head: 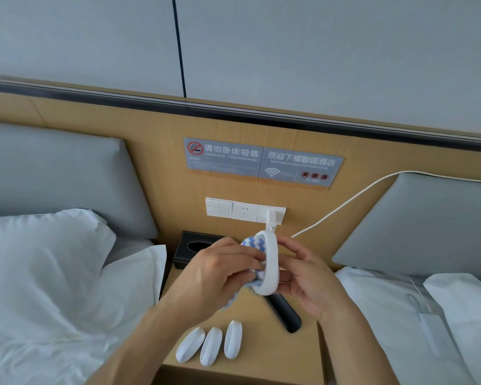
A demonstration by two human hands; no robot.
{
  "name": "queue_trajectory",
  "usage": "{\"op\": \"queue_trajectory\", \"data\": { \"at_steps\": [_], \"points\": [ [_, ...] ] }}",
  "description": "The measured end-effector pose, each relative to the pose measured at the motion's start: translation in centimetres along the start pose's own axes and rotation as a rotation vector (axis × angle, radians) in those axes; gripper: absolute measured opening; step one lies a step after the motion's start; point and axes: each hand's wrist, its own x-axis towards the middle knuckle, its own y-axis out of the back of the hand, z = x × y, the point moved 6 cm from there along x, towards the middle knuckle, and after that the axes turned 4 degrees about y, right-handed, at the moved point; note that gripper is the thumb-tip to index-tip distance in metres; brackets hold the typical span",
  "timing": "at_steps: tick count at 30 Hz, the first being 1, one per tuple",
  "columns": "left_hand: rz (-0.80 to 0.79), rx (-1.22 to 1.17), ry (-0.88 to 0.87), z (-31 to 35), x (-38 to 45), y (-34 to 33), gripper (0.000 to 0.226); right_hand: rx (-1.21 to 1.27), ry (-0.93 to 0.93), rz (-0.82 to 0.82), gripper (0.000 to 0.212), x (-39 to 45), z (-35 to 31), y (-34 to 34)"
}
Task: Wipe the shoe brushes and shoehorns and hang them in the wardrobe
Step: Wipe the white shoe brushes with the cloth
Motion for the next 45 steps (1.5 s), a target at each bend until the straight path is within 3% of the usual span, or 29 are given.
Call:
{"op": "queue_trajectory", "data": {
  "at_steps": [6, 11, 14, 19, 23, 28, 32, 34, 40, 45],
  "points": [
    [0.109, -0.005, 0.042, -0.5, 0.8, 1.2, 0.021, -0.007, 0.018, -0.043, 0.03, 0.0, -0.9, -1.3],
    [0.238, -0.094, 0.239, -1.4, 0.4, 1.4, 0.039, -0.024, 0.035, -0.02, 0.03, 0.2, -1.7, -1.0],
    [0.25, -0.115, 0.205, -1.3, 0.6, 1.4, 0.032, -0.011, 0.042, 0.002, 0.03, 0.3, -1.8, -1.0],
    [0.203, -0.079, 0.154, -0.9, 0.5, 1.0, 0.028, 0.02, 0.041, 0.035, 0.028, 0.5, -1.9, -0.8],
    [0.06, -0.07, 0.027, -0.7, 0.5, 0.4, 0.026, 0.062, 0.019, 0.082, 0.03, 0.6, -1.6, -0.3],
    [-0.112, -0.235, 0.127, -2.7, -0.3, 0.3, 0.031, 0.115, -0.016, 0.113, 0.031, 0.7, -0.7, -0.3],
    [-0.137, -0.346, 0.232, -3.9, -1.0, 0.5, 0.031, 0.162, -0.056, 0.134, 0.03, 1.0, 0.1, -1.1],
    [-0.104, -0.356, 0.28, -3.8, -1.3, 0.1, 0.028, 0.202, -0.07, 0.154, 0.031, 1.1, 0.4, -1.4],
    [0.255, -0.24, 0.421, -2.2, -1.4, -0.9, 0.036, 0.379, -0.081, 0.23, 0.027, 1.6, 1.1, -2.3],
    [0.337, -0.135, 0.375, -2.1, -0.7, -0.3, 0.032, 0.474, -0.096, 0.192, 0.026, 1.5, 1.2, -3.0]
  ]
}}
